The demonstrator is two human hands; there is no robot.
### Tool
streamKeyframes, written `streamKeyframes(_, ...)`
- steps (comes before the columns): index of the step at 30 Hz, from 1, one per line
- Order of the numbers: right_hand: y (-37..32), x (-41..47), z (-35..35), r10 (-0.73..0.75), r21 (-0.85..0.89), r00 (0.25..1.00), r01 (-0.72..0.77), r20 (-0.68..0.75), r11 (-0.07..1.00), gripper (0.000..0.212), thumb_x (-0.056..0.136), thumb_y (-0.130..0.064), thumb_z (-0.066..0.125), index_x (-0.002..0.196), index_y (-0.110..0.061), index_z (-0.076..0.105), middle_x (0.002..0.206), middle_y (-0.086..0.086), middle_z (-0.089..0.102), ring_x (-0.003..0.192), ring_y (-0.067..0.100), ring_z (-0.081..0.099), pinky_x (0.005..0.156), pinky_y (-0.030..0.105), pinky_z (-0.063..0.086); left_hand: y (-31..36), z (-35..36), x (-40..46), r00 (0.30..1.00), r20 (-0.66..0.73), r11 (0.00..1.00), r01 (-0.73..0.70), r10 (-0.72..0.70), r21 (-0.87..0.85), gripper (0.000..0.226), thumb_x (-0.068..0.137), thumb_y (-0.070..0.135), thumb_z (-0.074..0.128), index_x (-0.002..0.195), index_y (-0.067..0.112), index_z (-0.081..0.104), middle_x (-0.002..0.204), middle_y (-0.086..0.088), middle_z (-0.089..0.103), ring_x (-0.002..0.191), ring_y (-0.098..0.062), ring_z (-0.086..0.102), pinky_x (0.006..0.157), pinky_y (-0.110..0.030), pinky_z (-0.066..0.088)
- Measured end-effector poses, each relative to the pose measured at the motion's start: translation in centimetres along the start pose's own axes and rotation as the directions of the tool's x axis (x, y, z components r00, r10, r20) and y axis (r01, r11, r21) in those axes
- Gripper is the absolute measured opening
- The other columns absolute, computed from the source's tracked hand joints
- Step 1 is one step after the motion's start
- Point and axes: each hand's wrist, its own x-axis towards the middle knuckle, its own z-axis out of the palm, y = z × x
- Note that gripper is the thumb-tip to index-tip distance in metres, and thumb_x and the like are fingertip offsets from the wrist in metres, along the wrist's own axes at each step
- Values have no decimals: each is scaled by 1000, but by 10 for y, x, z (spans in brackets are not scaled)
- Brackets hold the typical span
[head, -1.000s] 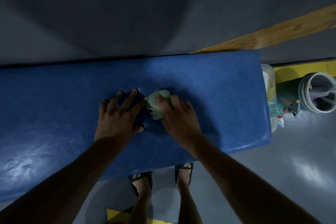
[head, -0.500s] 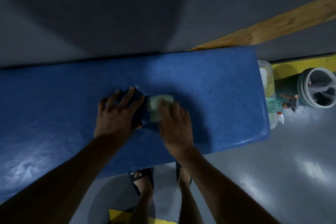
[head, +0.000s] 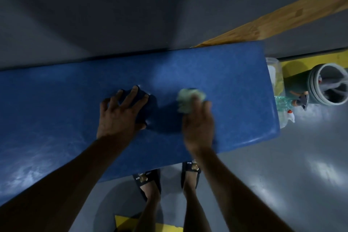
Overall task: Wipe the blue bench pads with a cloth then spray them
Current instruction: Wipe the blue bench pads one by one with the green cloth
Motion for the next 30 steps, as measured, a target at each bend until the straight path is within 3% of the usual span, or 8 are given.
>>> streamKeyframes(5,25,-16,-14,-610,-118,778,627,153,770,58,74,-16,72,128,-19,50,90,12,57,72,32,53,61,39,44,0,1,-2,1000,0,1000,0,0,8,92,58,45,88,136,37,40,153,1,40,129,-43,43,94,-57,39)
streamKeyframes(10,108,50,-60,-93,-260,995,96,23,961,47,84,-30,57,125,-14,43,102,24,52,68,45,54,60,47,47,-1,3,-2,1000,-10,1000,-1,1,2,90,59,43,87,138,35,46,153,-1,40,129,-45,43,94,-57,38)
streamKeyframes(14,73,31,-32,219,-107,968,-232,-118,967,45,85,-21,52,128,-10,47,108,22,49,80,48,55,67,48,47,1,5,-3,1000,-20,1000,5,-5,7,89,60,45,86,139,35,47,155,1,38,131,-44,42,96,-56,36)
streamKeyframes(17,15,-20,2,-59,-72,996,54,-63,996,53,81,-10,65,133,-10,51,110,19,58,87,40,60,72,41,51,1,4,-2,1000,-18,1000,-3,3,27,88,63,48,84,140,35,45,156,1,37,132,-43,42,96,-55,36)
streamKeyframes(20,-2,-54,3,-486,-90,871,491,77,866,53,79,-14,66,129,-16,51,90,11,56,73,29,52,63,38,43,0,3,-4,1000,11,997,-1,0,73,88,69,54,79,145,38,38,159,3,30,136,-39,37,99,-53,33)
streamKeyframes(22,21,-37,-11,-556,-114,823,567,115,816,42,81,-16,66,122,-15,60,82,10,55,69,30,51,59,38,41,0,2,-3,1000,18,997,4,-5,73,86,73,56,75,147,40,34,161,5,24,139,-37,33,102,-53,31)
streamKeyframes(27,125,15,-55,-97,-241,995,90,-16,966,45,83,-23,55,125,-10,52,97,23,53,74,44,53,64,48,46,2,0,-5,999,27,997,16,-18,69,86,75,53,74,149,38,32,162,4,23,142,-37,29,104,-54,29)
streamKeyframes(30,127,13,-53,205,-101,961,-227,-188,969,44,84,-22,47,125,-5,53,101,25,52,86,46,53,74,50,43,7,2,-7,999,34,996,37,-39,80,86,77,53,71,150,40,27,163,6,17,144,-35,24,106,-52,26)
